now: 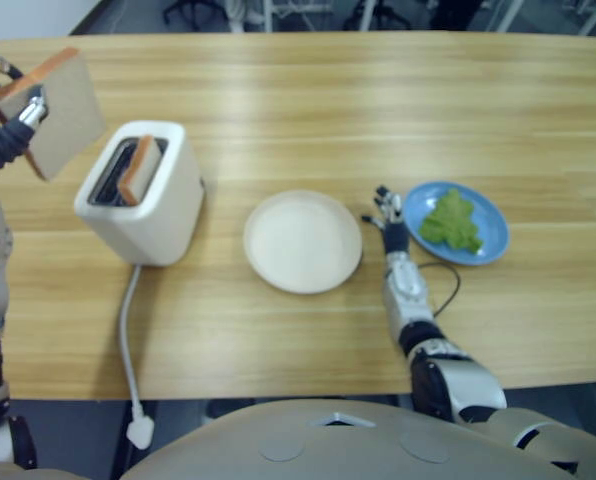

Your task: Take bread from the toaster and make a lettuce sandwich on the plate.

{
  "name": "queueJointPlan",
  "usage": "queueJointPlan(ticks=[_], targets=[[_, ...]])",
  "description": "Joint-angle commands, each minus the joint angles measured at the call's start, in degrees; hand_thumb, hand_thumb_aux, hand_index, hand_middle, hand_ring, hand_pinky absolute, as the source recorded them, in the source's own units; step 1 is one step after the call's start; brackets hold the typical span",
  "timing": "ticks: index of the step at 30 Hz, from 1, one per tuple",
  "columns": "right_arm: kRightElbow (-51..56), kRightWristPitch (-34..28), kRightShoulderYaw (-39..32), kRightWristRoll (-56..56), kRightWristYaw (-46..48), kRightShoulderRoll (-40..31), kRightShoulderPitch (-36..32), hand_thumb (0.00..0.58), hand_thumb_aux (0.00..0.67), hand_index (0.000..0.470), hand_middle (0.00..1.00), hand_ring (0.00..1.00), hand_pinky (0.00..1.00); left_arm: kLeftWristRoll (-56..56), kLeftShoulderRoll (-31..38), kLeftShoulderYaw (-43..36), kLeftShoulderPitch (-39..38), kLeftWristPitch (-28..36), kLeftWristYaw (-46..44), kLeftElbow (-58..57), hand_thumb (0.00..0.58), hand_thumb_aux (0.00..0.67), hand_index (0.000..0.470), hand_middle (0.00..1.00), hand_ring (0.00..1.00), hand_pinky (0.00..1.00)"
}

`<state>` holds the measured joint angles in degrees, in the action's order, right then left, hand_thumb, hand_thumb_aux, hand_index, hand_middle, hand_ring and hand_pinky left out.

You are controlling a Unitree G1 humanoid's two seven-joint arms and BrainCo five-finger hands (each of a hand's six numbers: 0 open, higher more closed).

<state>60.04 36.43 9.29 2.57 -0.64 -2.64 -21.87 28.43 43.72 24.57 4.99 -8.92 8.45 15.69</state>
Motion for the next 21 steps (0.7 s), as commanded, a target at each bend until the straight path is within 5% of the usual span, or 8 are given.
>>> queueJointPlan(ticks=[1,11,21], targets=[[2.1,-2.4,-0.1,-0.1,-0.3,0.3,0.7,0.000,0.000,0.000,0.00,0.00,0.00,-7.3,-3.9,-5.0,2.5,-1.7,-4.4,3.4,0.580,0.670,0.460,1.00,1.00,1.00],[3.3,-3.4,-0.2,-0.2,-0.1,0.2,-0.3,0.000,0.000,0.000,0.00,0.00,0.00,-29.3,-19.9,-21.6,9.5,3.8,-19.8,2.8,0.580,0.670,0.460,1.00,1.00,1.00],[4.3,-3.8,0.2,0.1,-0.2,-0.2,-0.6,0.000,0.000,0.000,0.00,0.00,0.00,-25.5,-27.8,-36.4,13.7,0.5,-27.9,-15.6,0.580,0.670,0.460,1.00,1.00,1.00]])
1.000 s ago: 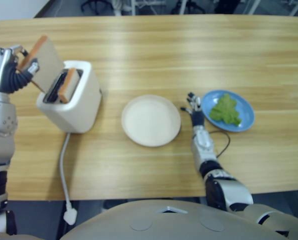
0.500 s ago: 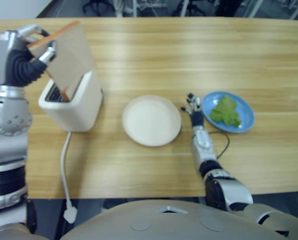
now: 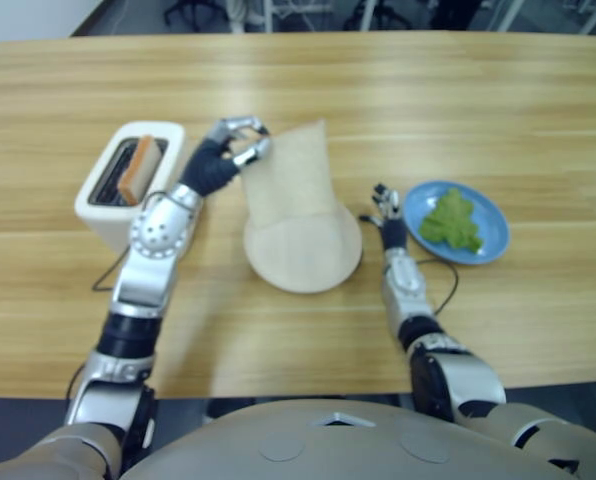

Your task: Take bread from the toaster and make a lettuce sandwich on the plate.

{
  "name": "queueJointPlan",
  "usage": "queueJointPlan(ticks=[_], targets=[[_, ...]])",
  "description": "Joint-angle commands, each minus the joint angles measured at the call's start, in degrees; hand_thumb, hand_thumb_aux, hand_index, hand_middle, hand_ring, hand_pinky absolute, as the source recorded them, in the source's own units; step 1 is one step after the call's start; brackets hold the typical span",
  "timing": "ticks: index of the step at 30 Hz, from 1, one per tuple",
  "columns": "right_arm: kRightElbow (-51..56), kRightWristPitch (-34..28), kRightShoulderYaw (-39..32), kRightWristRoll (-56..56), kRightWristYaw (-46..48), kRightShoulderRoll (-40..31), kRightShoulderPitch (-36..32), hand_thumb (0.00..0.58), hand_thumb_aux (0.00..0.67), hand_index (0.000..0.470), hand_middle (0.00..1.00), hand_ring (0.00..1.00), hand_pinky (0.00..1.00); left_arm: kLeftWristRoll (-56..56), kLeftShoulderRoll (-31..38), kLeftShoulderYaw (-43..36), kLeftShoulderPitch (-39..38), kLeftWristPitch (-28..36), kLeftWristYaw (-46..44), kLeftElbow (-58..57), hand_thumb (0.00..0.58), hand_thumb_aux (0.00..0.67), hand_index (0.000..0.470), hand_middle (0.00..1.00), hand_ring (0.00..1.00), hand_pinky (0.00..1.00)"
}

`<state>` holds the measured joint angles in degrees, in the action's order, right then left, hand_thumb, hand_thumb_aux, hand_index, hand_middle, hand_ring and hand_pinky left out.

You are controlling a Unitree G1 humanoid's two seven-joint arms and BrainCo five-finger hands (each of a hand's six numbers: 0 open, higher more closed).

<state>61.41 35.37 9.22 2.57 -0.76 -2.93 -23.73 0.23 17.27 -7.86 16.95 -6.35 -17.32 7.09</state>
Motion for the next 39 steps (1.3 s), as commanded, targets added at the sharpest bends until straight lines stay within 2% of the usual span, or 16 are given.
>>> queueJointPlan(ticks=[1,6,16,22,27,28,29,30,31,32,33,37,39], targets=[[3.0,-2.7,0.3,0.2,-0.2,0.0,1.3,0.000,0.000,0.000,0.00,0.00,0.00,3.2,-1.9,-5.0,2.4,-2.8,-2.9,-9.8,0.580,0.670,0.460,1.00,1.00,1.00],[2.9,-2.6,0.3,0.1,-0.3,0.2,1.4,0.000,0.000,0.000,0.00,0.00,0.00,4.7,-3.9,-7.8,5.3,-8.3,-5.2,-22.6,0.580,0.670,0.460,1.00,1.00,1.00],[-1.6,-1.7,0.1,0.3,0.0,0.4,3.3,0.000,0.000,0.000,0.00,0.00,0.00,10.8,-5.0,-9.1,11.5,-18.3,-2.3,-43.4,0.580,0.670,0.460,1.00,1.00,1.00],[-5.9,-2.1,-0.1,0.4,0.2,0.6,4.8,0.000,0.000,0.000,0.00,0.00,0.00,15.6,-5.3,-10.8,13.3,-21.0,0.4,-50.5,0.580,0.670,0.460,1.00,1.00,1.00],[-11.6,-3.2,-0.6,0.4,0.4,0.7,6.7,0.000,0.000,0.000,0.00,0.00,0.00,23.0,-4.4,-14.0,14.6,-22.7,6.3,-53.9,0.580,0.670,0.460,1.00,1.00,1.00],[-13.1,-3.6,-0.6,0.4,0.5,0.8,7.2,0.000,0.000,0.000,0.00,0.00,0.00,24.6,-4.1,-14.7,14.8,-22.8,7.7,-54.0,0.575,0.607,0.417,1.00,1.00,1.00],[-14.1,-4.0,-0.7,0.4,0.5,0.8,7.5,0.000,0.000,0.000,0.00,0.00,0.00,25.7,-4.0,-15.2,15.0,-22.9,8.7,-54.1,0.575,0.607,0.417,1.00,1.00,1.00],[-15.0,-4.4,-0.7,0.4,0.6,0.8,7.8,0.000,0.000,0.000,0.00,0.00,0.00,27.9,-3.6,-16.0,15.3,-22.7,10.7,-53.9,0.503,0.426,0.292,0.77,0.77,0.77],[-15.8,-4.7,-0.8,0.4,0.6,0.8,8.1,0.000,0.000,0.000,0.00,0.00,0.00,29.8,-3.2,-16.7,15.4,-22.4,12.7,-53.5,0.503,0.426,0.292,0.77,0.77,0.77],[-16.5,-5.0,-0.8,0.4,0.7,0.8,8.4,0.000,0.000,0.000,0.00,0.00,0.00,31.8,-2.6,-17.3,15.6,-22.0,14.7,-52.9,0.360,0.257,0.177,0.25,0.25,0.25],[-17.2,-5.3,-0.8,0.4,0.7,0.8,8.6,0.000,0.000,0.000,0.00,0.00,0.00,35.1,-1.6,-18.5,15.9,-21.3,17.7,-51.7,0.000,0.000,0.000,0.00,0.00,0.00],[-17.2,-6.1,-0.6,0.3,0.9,0.7,8.8,0.000,0.000,0.000,0.00,0.00,0.00,51.4,4.0,-22.8,15.9,-14.6,30.9,-41.6,0.000,0.000,0.000,0.00,0.00,0.00],[-16.8,-6.2,-0.5,0.4,0.9,0.8,8.9,0.000,0.000,0.000,0.00,0.00,0.00,57.1,6.4,-23.1,15.1,-10.8,34.8,-35.2,0.000,0.000,0.000,0.00,0.00,0.00]])
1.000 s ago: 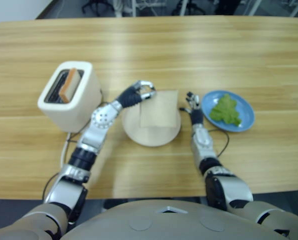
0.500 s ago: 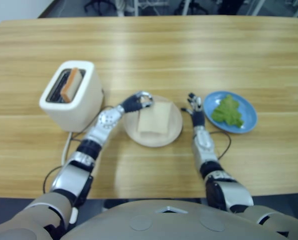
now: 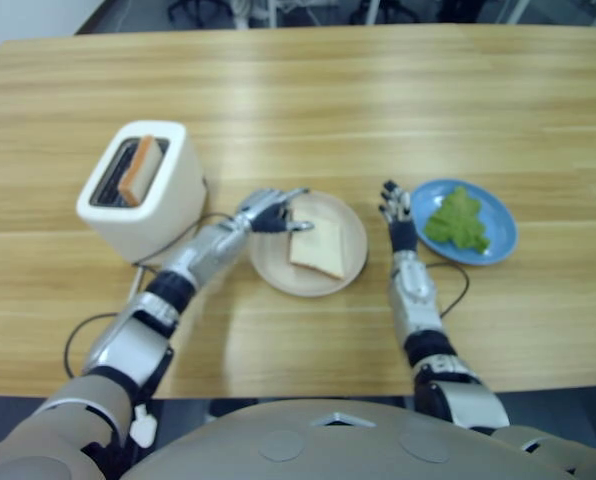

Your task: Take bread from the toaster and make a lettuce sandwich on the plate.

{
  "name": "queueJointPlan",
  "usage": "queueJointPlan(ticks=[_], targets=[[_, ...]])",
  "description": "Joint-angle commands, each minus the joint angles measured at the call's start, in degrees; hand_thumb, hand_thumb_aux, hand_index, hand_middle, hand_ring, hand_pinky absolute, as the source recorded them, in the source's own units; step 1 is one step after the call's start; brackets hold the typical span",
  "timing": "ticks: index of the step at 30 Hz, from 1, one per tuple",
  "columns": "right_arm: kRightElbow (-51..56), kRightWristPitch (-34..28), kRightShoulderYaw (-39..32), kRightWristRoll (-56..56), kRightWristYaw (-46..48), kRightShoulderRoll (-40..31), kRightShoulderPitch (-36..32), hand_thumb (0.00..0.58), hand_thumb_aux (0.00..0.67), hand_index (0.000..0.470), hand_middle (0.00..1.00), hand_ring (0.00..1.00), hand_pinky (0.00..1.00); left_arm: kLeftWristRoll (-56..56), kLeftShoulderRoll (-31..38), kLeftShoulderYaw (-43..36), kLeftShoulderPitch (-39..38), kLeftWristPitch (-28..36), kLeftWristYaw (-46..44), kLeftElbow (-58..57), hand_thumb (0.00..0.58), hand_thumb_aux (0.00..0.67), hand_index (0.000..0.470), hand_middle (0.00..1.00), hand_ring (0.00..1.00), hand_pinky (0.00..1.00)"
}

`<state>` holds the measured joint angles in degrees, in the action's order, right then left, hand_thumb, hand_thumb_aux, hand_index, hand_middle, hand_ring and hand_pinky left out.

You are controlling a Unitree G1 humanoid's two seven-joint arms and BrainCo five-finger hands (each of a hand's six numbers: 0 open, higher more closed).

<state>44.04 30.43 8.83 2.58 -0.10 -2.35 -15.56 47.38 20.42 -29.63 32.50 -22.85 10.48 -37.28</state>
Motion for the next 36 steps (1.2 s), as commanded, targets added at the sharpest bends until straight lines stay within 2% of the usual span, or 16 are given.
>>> queueJointPlan(ticks=[1,8,10,14,16,19,24,27,31,33,36], targets=[[0.5,-1.3,-0.2,0.4,0.2,0.3,0.8,0.000,0.000,0.000,0.00,0.00,0.00,11.6,4.4,-0.8,-1.2,7.2,8.1,12.6,0.000,0.000,0.000,0.00,0.00,0.00],[-0.8,-1.3,-0.6,0.0,0.4,0.4,1.2,0.000,0.000,0.000,0.00,0.00,0.00,12.8,9.9,5.4,-8.3,11.9,7.1,33.4,0.000,0.000,0.000,0.00,0.00,0.00],[-1.5,-1.0,-1.0,-0.4,0.7,0.1,1.4,0.000,0.000,0.000,0.00,0.00,0.00,9.0,10.0,7.7,-11.3,12.0,4.6,37.0,0.000,0.000,0.000,0.00,0.00,0.00],[-5.8,-0.7,-2.3,-1.6,2.1,-1.5,2.6,0.000,0.000,0.000,0.00,0.00,0.00,-7.1,6.5,12.4,-17.7,11.3,-2.9,38.5,0.000,0.000,0.000,0.00,0.00,0.00],[-15.2,-1.4,-2.4,-2.4,3.0,-4.7,4.6,0.000,0.000,0.000,0.00,0.00,0.00,-13.4,4.7,14.8,-20.4,10.9,-4.6,37.5,0.000,0.000,0.000,0.00,0.00,0.00],[-30.0,-5.2,1.1,-4.2,3.2,-12.4,6.3,0.000,0.000,0.000,0.00,0.00,0.00,-24.7,0.9,19.4,-24.9,10.4,-6.7,36.1,0.000,0.000,0.000,0.00,0.00,0.00],[-42.5,-13.1,9.1,-8.7,3.2,-27.2,7.0,0.000,0.000,0.000,0.00,0.00,0.00,-30.8,-3.1,21.1,-29.7,9.4,-8.5,34.8,0.000,0.000,0.000,0.00,0.00,0.00],[-42.6,-13.9,10.3,-15.1,2.1,-33.8,7.0,0.000,0.000,0.000,0.00,0.00,0.00,-30.8,-4.1,20.6,-30.8,9.1,-9.3,34.5,0.000,0.000,0.000,0.00,0.00,0.00],[-38.6,-12.6,8.5,-23.8,-0.3,-40.0,7.3,0.000,0.000,0.000,0.00,0.00,0.00,-29.8,-4.5,20.2,-31.0,8.7,-9.8,34.4,0.000,0.000,0.000,0.00,0.00,0.00],[-33.6,-11.4,6.3,-27.7,-2.3,-42.2,6.1,0.000,0.000,0.000,0.00,0.00,0.00,-29.7,-4.8,20.4,-31.1,8.7,-9.7,34.5,0.000,0.000,0.000,0.00,0.00,0.00],[-21.8,-10.5,-0.5,-37.0,-7.7,-45.7,3.1,0.000,0.000,0.000,0.00,0.00,0.00,-29.7,-5.8,19.8,-31.8,8.4,-9.6,34.0,0.000,0.000,0.000,0.00,0.00,0.00]])
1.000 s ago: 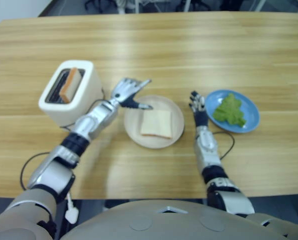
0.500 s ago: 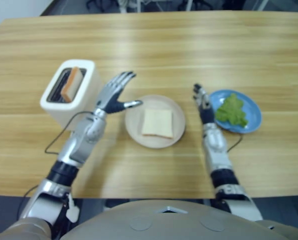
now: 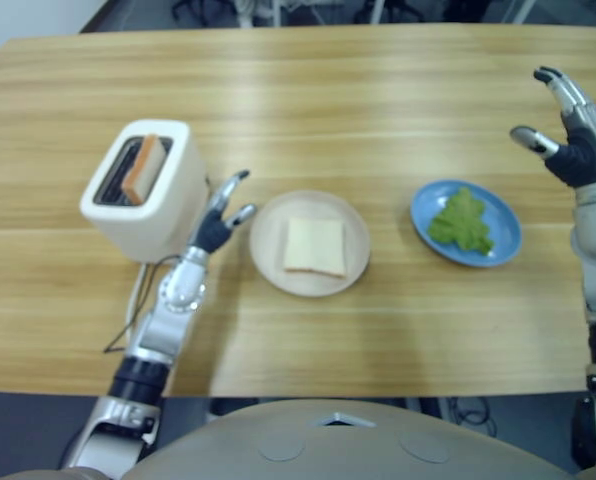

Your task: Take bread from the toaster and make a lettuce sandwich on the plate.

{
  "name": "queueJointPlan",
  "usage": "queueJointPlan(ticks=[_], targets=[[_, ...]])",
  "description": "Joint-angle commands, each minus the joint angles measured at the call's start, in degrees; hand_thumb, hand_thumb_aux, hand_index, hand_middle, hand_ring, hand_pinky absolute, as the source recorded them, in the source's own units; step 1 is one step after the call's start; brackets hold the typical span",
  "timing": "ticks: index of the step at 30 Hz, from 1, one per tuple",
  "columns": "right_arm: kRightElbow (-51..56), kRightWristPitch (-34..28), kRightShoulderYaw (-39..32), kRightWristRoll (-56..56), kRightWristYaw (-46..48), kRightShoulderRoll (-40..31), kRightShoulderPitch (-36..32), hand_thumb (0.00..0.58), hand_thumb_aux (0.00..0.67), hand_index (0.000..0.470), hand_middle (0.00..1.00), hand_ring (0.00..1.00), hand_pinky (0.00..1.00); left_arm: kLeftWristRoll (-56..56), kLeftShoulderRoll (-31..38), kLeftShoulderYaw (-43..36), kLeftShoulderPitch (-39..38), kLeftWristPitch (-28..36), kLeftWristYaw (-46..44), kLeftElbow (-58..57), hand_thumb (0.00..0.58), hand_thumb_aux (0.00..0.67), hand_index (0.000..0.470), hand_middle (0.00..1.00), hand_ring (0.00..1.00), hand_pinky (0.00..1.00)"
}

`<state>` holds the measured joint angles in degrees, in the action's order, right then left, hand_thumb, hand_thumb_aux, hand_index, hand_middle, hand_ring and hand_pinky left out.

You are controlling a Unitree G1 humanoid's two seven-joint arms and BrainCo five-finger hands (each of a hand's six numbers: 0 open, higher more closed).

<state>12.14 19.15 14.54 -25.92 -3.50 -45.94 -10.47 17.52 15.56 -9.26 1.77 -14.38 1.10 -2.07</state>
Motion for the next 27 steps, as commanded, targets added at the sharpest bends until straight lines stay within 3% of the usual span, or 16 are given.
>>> queueJointPlan(ticks=[1,5,13,27], targets=[[13.5,0.7,-8.8,-11.7,-6.3,-3.0,-3.1,0.000,0.000,0.000,0.00,0.00,0.00,0.5,-1.3,-0.8,-1.4,-0.2,0.0,-1.3,0.000,0.000,0.000,0.00,0.00,0.00],[24.0,-0.8,-18.3,-22.1,-13.8,-6.0,-5.8,0.000,0.000,0.000,0.00,0.00,0.00,0.8,-2.2,-1.0,-1.9,-0.2,0.1,-1.7,0.000,0.000,0.000,0.00,0.00,0.00],[38.6,-3.4,-30.1,-30.2,-20.6,-7.5,-11.7,0.000,0.000,0.000,0.00,0.00,0.00,0.9,-2.9,-1.0,-1.8,-0.5,0.1,-2.6,0.000,0.000,0.000,0.00,0.00,0.00],[42.8,-4.9,-36.5,-29.8,-22.7,-7.6,-13.8,0.000,0.000,0.000,0.00,0.00,0.00,0.6,-3.0,-0.6,-1.9,-1.3,0.0,-4.1,0.000,0.000,0.000,0.00,0.00,0.00]])
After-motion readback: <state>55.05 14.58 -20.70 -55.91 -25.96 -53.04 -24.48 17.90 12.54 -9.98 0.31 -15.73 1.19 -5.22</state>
